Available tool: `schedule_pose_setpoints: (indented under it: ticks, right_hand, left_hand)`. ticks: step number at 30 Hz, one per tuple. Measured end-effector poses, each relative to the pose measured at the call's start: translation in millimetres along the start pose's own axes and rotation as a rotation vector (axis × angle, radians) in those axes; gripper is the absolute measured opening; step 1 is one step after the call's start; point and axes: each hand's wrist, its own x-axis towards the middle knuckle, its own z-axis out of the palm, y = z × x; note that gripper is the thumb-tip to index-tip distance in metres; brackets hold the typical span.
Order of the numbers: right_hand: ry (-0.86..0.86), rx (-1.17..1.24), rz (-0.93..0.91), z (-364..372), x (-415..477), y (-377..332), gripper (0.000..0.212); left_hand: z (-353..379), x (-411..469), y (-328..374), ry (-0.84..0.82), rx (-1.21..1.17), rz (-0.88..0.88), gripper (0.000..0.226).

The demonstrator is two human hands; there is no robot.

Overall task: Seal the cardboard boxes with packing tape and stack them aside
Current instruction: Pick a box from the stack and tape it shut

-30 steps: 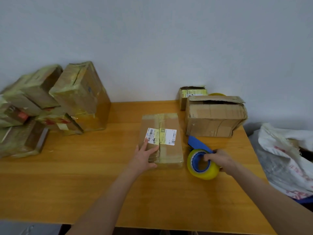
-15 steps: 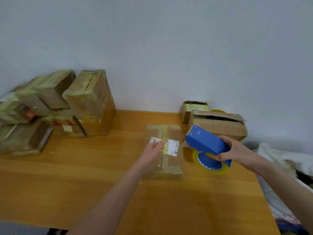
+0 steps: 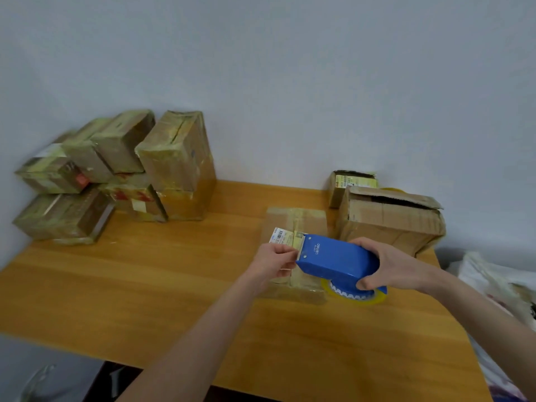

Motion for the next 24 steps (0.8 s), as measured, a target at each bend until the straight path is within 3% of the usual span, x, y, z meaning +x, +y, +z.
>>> schedule_pose_setpoints:
  ticks: [4, 9, 15, 20, 24]
  right_hand:
    - [0.027, -0.179, -0.036, 11, 8, -6, 0.081]
    - [0.150, -0.512, -0.076, 21, 18, -12, 0.076]
    - [0.105, -0.443, -0.091, 21, 17, -8, 0.081]
    - [0.081, -0.443, -0.036, 2, -5, 21, 0.069]
    - [0.052, -0.414, 0.023, 0, -19, 37, 0.069]
  left_hand:
    - [2, -1, -3, 0.093, 0.067, 0.007, 0.011]
    - [-2, -1, -5, 0.158, 0.116, 0.035, 0.009]
    - [-20, -9, -5, 0.135, 0.087, 0.076, 0.007]
    - [-77, -14, -22, 0.287, 0.093, 0.081, 0.007]
    - [-79, -13, -39, 0.282, 0.134, 0.065, 0.006]
